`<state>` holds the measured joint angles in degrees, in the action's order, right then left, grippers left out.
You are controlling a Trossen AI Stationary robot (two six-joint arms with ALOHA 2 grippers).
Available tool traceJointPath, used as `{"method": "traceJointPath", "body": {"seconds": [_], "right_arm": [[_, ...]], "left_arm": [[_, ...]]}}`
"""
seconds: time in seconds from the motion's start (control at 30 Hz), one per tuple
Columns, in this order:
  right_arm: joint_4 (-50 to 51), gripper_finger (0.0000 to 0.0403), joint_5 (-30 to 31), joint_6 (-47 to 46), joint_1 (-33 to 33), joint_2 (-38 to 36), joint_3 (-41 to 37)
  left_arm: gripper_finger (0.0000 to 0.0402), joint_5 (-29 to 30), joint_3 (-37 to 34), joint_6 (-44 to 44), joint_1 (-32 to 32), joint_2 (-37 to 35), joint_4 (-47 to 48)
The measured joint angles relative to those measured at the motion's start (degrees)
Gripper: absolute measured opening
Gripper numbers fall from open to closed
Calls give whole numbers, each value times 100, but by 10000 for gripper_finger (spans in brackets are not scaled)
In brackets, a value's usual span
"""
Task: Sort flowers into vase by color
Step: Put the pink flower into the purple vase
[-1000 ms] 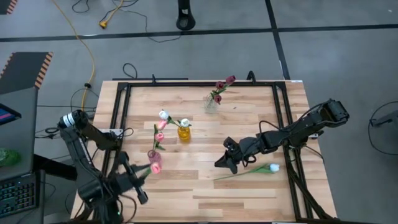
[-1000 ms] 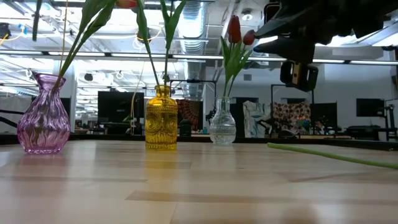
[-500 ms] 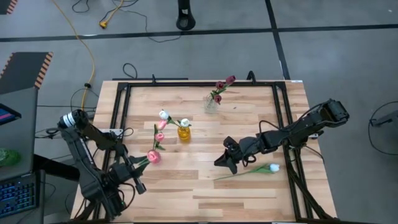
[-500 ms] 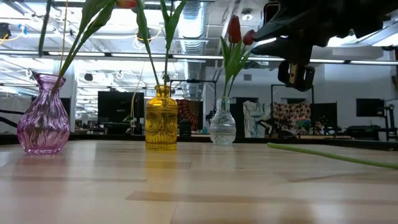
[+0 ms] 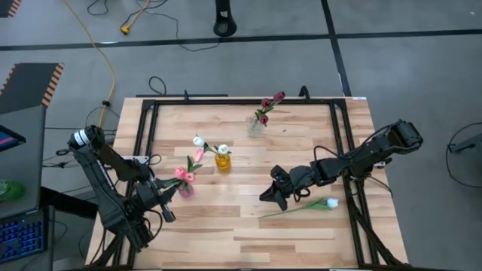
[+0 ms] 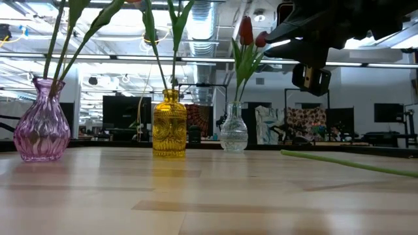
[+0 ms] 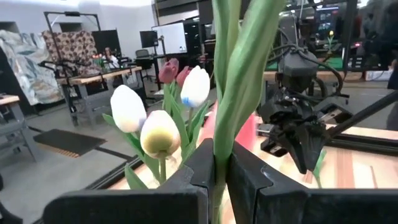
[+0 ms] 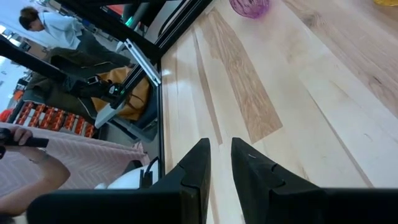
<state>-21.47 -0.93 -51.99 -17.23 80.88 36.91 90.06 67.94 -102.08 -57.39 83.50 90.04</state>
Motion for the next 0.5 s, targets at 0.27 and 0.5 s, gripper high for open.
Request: {"method": "traceJointPath", "body": {"seconds": [0.27,0.5], "right_arm": [[0,93,70,-2,0,0,0],[0,93,107,-2,-2,0,0]], "left_arm": [[15,-2,0,113,-13,-46,-2],[15,-2,69,48,-15,-46,-3]]}}
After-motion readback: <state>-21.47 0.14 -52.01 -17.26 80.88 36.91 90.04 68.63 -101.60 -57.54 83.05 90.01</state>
